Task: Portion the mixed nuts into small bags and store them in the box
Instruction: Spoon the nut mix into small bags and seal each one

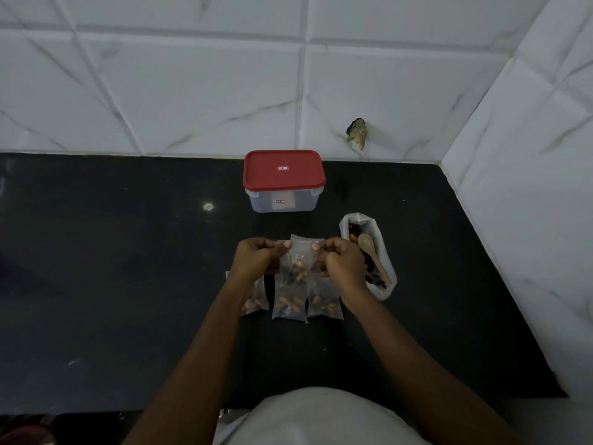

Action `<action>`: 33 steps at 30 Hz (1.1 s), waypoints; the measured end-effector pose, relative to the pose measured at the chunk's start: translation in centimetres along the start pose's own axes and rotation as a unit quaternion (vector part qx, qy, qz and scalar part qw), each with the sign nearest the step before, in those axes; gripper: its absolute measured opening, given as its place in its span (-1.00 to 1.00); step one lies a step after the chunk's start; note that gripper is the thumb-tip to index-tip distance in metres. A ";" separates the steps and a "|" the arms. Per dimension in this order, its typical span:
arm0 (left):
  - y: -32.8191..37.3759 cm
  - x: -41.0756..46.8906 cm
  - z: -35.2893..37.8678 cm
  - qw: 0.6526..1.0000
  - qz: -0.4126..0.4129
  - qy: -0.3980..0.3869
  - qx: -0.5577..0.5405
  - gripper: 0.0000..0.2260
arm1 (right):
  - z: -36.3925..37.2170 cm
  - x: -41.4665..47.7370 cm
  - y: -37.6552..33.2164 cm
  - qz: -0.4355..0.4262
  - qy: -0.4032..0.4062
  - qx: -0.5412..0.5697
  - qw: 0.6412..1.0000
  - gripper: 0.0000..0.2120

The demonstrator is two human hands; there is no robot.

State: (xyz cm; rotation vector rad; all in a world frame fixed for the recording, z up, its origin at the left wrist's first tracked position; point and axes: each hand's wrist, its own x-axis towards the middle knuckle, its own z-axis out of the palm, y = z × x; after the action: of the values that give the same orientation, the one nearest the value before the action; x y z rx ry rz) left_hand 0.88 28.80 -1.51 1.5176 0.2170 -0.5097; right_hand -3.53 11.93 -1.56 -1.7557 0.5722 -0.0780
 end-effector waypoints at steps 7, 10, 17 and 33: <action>-0.1 1.7 -2.5 0.995 0.012 0.030 0.095 -0.80 | 2.7 2.6 0.9 -0.115 -0.016 -0.251 0.961 -0.89; -0.3 2.7 -3.1 0.989 0.028 0.039 0.137 -0.84 | 3.7 3.6 0.6 -0.136 -0.024 -0.326 0.935 -0.85; -1.4 4.5 -4.6 0.971 0.059 0.107 0.204 -0.95 | 6.0 4.8 0.1 -0.168 -0.030 -0.340 0.925 -0.88; -1.3 4.8 1.6 0.895 0.196 0.124 0.380 -0.79 | -6.1 4.4 2.9 -0.106 0.112 -0.342 0.927 -0.87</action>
State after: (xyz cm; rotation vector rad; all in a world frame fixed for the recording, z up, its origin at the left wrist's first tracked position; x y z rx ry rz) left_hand 4.25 26.33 -4.69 2.3292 -0.1199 -0.0553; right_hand -2.80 4.19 -3.68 -2.5127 0.6155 -0.2572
